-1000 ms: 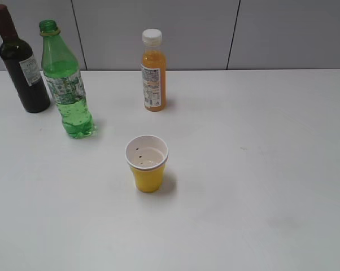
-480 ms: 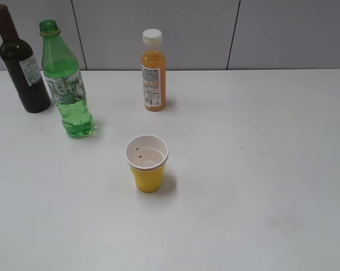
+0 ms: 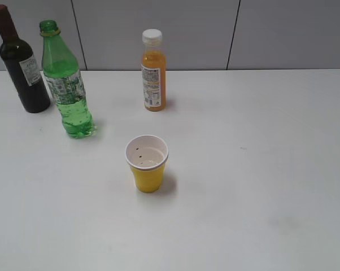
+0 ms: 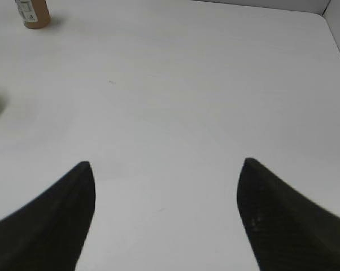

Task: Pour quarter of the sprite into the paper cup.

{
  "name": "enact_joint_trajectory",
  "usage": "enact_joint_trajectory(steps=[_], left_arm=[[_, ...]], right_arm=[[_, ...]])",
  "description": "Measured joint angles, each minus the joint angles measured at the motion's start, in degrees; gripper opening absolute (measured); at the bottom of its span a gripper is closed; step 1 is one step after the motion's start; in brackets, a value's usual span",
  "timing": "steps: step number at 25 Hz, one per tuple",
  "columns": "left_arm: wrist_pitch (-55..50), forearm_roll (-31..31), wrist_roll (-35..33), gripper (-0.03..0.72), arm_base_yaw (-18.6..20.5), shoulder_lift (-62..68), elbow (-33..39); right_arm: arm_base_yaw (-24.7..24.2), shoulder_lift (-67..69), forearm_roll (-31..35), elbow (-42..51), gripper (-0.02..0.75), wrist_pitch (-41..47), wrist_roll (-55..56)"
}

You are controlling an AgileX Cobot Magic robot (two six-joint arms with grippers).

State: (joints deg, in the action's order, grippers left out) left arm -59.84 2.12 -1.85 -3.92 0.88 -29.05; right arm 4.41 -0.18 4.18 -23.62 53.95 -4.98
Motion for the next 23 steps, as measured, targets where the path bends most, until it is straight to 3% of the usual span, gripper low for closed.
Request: enact_joint_trajectory(steps=[23], left_arm=[[0.0,0.0,0.0,0.584,0.0,-0.06,0.0]], right_arm=[[0.0,0.0,0.0,0.0,0.591,0.06,0.0]])
